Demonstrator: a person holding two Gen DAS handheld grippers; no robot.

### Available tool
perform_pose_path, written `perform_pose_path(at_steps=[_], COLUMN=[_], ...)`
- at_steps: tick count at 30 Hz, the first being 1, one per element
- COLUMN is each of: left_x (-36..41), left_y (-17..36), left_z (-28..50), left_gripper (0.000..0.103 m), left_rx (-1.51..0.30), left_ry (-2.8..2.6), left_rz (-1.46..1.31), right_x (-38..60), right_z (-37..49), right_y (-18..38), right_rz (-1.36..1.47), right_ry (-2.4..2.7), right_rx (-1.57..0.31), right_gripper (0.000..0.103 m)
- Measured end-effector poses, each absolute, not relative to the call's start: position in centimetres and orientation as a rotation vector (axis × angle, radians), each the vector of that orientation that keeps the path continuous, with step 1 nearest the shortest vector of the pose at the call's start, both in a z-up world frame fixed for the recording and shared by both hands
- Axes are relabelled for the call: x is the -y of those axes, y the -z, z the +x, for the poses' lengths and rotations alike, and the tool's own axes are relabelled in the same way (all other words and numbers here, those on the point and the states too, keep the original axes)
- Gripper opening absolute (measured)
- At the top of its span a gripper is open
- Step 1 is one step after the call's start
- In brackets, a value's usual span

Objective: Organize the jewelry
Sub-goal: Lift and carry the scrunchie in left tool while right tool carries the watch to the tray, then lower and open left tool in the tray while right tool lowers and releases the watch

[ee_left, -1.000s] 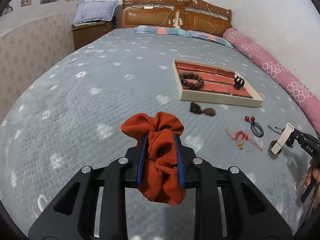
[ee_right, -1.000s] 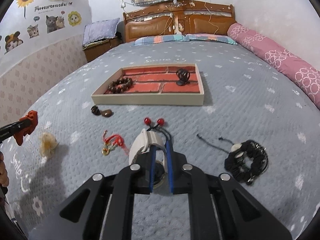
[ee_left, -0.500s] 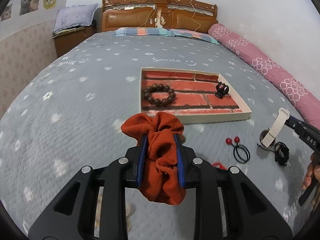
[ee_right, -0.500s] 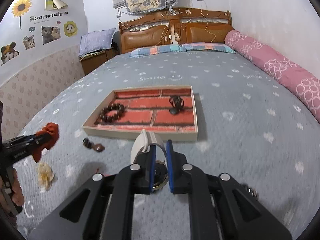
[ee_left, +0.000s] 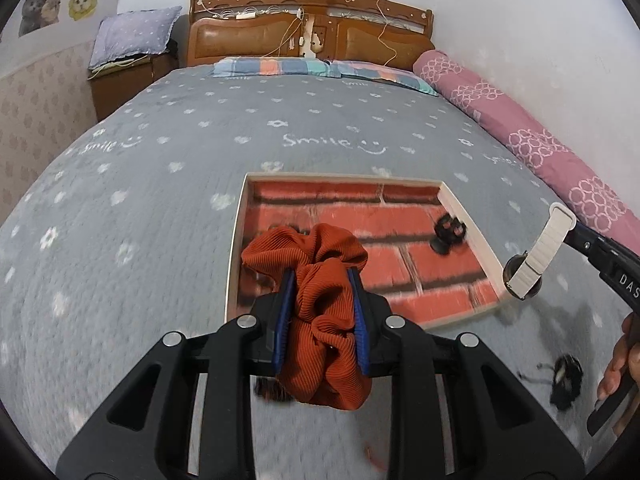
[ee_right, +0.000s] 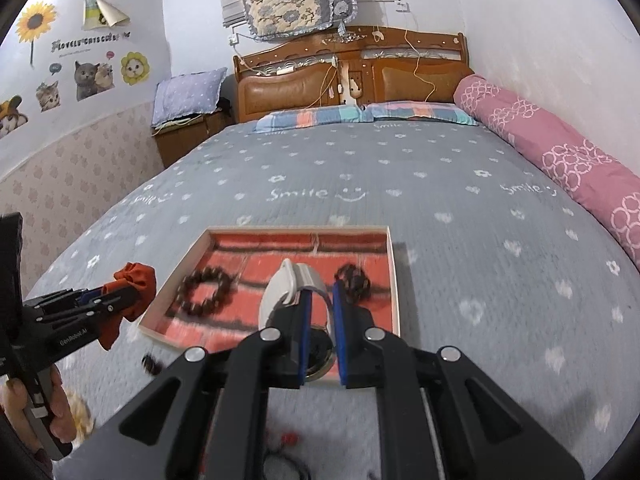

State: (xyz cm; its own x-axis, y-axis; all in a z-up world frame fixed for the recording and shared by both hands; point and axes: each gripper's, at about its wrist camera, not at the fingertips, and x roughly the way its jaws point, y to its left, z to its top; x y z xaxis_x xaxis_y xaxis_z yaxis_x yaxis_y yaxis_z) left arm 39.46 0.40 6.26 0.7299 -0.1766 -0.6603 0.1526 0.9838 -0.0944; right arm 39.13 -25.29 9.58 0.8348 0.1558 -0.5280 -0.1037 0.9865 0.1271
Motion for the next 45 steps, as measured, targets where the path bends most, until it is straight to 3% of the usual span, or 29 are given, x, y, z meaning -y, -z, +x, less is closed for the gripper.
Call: perform_pose_path(at_steps=[18, 34, 37, 40, 41, 42, 43, 45], left_x=[1.6, 1.8, 1.8, 1.9, 2.0, 2.1, 2.2, 2.3], left_y=[-2.4, 1.0, 1.0, 0.9, 0.7, 0.6, 0.5, 0.3], left_z=[55.7, 58.6, 58.7, 58.5, 58.3, 58.2, 58.0, 57.7], left_gripper=[0.025, 0.026, 0.029, 0.04, 0.042, 0.043, 0.045, 0.049], left_rx=[-0.806, -0.889, -0.896, -0.879, -0.87, -0.862, -0.86, -0.86], left_ry=[0.106, 0.102, 0.1, 0.095, 0.092, 0.09, 0.091, 0.085], left_rz=[0.004, 0.049, 0.044, 0.06, 0.068, 0.075, 0.08, 0.092], right_x=[24.2, 23.5, 23.6, 23.5, 23.5, 23.5, 23.5, 23.6], right_z=[53.2, 55.5, 55.4, 55.3, 55.2, 55.2, 55.1, 54.8], right_y=[-6.6, -1.2, -1.1, -1.1, -1.1, -1.1, -1.1, -1.2], right_rz=[-0.004, -0.001, 0.007, 0.004, 0.0, 0.001, 0.012, 0.025], right_ry=[-0.082, -0.108, -0.111, -0.118, -0.116, -0.117, -0.12, -0.123], right_rx=[-0.583, -0.683, -0.687, -0.693, -0.697, -0.704, -0.709, -0.709], right_gripper=[0.011, 0.011, 0.014, 0.015, 0.019, 0.035, 0.044, 0.051])
